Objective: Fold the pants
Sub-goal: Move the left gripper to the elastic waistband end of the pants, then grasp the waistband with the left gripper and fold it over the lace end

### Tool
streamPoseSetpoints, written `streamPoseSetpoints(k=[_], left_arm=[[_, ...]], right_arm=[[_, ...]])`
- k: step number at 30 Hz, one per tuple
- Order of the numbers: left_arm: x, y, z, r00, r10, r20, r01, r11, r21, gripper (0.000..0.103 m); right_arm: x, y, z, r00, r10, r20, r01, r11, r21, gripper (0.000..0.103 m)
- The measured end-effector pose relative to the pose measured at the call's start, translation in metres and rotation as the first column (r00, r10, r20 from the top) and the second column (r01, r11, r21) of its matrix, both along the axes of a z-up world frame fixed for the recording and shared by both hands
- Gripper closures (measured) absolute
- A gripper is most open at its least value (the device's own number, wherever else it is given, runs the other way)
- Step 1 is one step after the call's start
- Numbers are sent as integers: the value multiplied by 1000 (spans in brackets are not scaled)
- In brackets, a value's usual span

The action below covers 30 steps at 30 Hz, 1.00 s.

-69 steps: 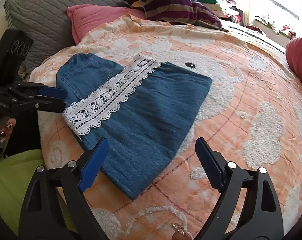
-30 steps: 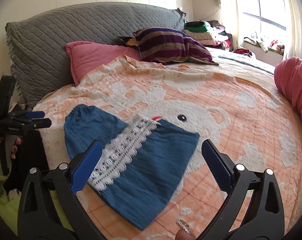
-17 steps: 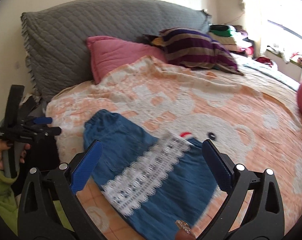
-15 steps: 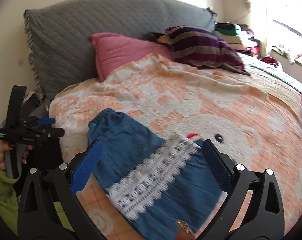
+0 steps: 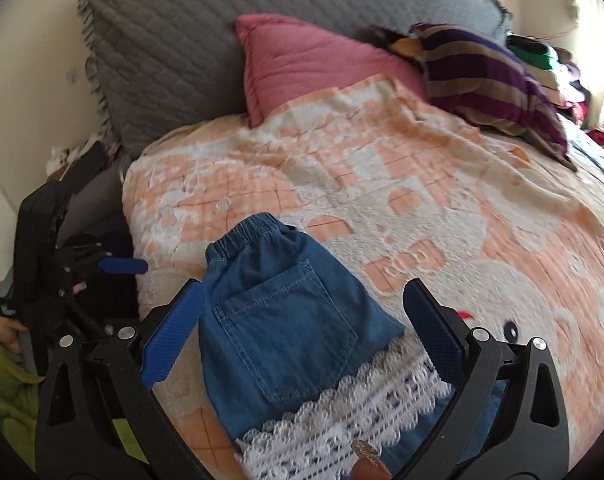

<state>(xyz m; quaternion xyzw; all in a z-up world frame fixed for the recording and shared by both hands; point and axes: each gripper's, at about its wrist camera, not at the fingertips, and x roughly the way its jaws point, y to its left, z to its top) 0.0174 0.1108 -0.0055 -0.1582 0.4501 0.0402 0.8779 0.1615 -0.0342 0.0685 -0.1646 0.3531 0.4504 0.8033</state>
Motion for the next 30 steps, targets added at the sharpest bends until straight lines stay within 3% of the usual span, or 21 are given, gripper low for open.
streamPoseSetpoints(k=[9,14,18,23,24,26,28,30], left_arm=[[21,-2,-21,999,23,-34,-26,994,-107,5],[37,-2,-27,1000,4,0,-4,981,-195,5],[50,1,-34,1000,8,-13,-10,974,-225,6],[57,1,-38,1000,1,-10,-3,977,-211,7],[58,0,-39,1000,-3,-11,0,980,-199,10],[58,2,-38,1000,7,-13,-9,986,-167,26],[59,7,-40,1000,16,-9,-17,981,-194,30],[58,11,-41,1000,18,-3,-18,978,-210,32]], right_arm=[[42,47,-27,994,67,-88,-76,992,-104,9],[59,75,-42,983,109,-145,-129,982,-136,9],[64,97,-55,972,156,-177,-186,967,-171,9],[68,124,-74,948,204,-245,-257,944,-209,9],[68,128,-76,944,211,-255,-267,941,-207,9],[66,137,-81,926,246,-285,-309,929,-203,9],[64,143,-86,914,268,-305,-337,919,-202,16],[64,146,-93,894,284,-346,-363,913,-189,37]])
